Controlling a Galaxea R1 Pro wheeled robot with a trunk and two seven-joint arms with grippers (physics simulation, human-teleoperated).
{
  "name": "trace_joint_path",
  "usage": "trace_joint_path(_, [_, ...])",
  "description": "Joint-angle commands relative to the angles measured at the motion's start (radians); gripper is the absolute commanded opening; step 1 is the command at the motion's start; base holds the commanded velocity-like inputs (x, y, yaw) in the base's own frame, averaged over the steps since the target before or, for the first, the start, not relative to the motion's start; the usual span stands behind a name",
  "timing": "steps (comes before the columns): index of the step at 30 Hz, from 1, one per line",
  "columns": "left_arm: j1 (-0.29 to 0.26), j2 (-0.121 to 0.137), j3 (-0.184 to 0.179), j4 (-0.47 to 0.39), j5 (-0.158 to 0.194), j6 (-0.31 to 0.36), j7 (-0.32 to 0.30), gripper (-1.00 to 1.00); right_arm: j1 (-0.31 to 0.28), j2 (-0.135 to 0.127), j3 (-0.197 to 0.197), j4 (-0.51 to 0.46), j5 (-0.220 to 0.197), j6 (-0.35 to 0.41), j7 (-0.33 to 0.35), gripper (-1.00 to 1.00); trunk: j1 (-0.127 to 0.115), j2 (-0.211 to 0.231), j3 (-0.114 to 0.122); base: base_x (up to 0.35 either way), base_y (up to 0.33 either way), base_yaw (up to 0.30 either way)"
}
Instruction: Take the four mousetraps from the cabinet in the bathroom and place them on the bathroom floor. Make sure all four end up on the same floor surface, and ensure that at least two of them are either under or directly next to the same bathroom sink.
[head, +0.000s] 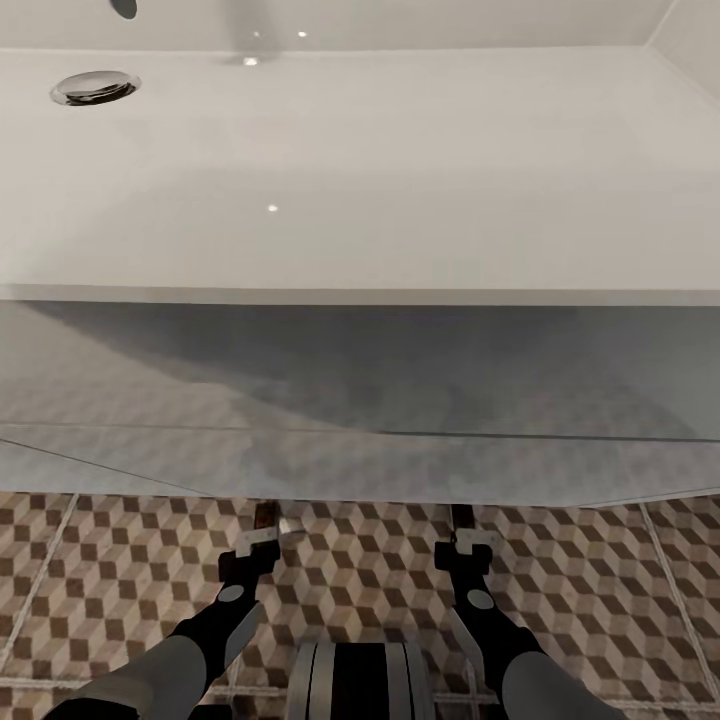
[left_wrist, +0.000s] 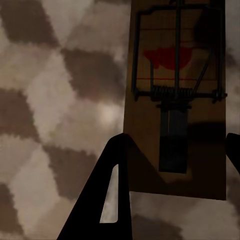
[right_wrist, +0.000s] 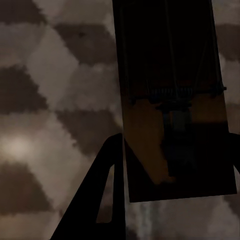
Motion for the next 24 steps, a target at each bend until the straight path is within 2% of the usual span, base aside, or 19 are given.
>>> trace_joint_path(1, [-0.001,0.000,-0.009,0.001,0.010,-0.004,0.005,-1.00,-0.001,0.001,-0.008,0.001,0.009,-0.003,0.001,-1.00,0.000,0.000,-0.001,0.000,0.000,0.000])
trace_joint_path(11, [-0.001,0.003,-0.009,0.000,0.005,-0.011,0.004,-1.00,0.000,0.001,-0.008,0.001,0.011,-0.002,0.001,-1.00,0.000,0.000,-0.001,0.125,0.000,0.000])
trace_joint_path(24, [-0.001,0.002,-0.006,0.000,0.006,-0.011,0.004,-1.00,0.000,0.001,-0.007,0.001,0.010,-0.001,0.001,-1.00,0.000,0.000,-0.001,0.015,0.000,0.000])
